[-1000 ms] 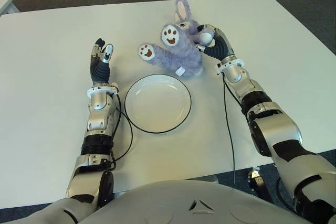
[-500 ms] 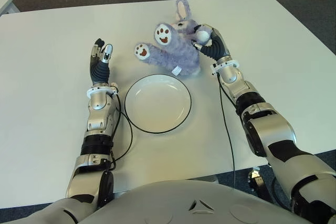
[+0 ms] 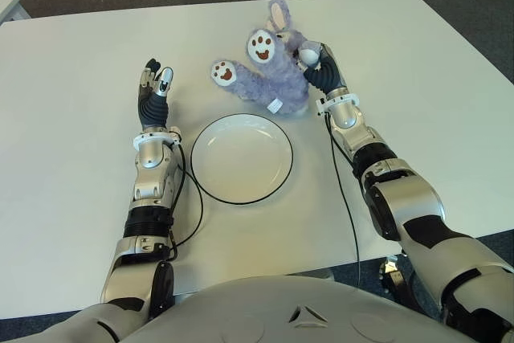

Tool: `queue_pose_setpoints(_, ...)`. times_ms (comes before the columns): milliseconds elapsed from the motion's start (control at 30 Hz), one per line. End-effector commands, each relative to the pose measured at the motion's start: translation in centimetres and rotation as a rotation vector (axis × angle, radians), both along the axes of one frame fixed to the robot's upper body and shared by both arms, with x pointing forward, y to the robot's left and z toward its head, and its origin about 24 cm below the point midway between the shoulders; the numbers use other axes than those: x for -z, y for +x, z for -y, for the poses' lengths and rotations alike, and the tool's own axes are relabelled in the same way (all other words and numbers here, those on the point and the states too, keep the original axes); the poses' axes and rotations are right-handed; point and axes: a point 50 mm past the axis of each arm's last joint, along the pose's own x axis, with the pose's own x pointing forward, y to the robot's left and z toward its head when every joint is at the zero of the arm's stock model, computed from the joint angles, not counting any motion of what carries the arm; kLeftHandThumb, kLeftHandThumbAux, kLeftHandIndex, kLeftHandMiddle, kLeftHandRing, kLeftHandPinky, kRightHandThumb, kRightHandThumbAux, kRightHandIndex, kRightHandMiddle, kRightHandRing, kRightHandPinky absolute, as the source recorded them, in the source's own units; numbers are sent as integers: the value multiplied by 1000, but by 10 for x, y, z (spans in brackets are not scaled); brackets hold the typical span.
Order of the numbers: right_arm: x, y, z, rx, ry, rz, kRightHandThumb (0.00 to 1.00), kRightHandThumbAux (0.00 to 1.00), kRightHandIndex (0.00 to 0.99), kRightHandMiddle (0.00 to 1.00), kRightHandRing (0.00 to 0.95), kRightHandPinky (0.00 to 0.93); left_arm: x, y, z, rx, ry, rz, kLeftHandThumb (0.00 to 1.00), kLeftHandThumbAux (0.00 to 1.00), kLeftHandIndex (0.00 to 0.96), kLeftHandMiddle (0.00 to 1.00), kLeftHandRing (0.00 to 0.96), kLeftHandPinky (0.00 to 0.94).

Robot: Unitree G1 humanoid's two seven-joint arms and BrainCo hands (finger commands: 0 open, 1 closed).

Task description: Put the doll into the plate.

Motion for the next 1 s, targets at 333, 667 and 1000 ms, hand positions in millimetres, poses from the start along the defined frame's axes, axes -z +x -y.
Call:
queue_pose_setpoints(333,4,1,1,39,-11,-10,695,717,432,732,757,798,39,-26,3,-16,-40,-145,0,383,0,22,10,0)
queue_pose_setpoints(667,3,5,5,116,5,-41,696,716,439,835,844,845,39,-26,3,-20,-45,-145,0,386,0,26,18,0)
queue_pose_setpoints(1000,3,7,8,125,76,-73,700,713,440,842,852,839,39,-26,2,-20,-47,-144,0,386,0,21,9,0)
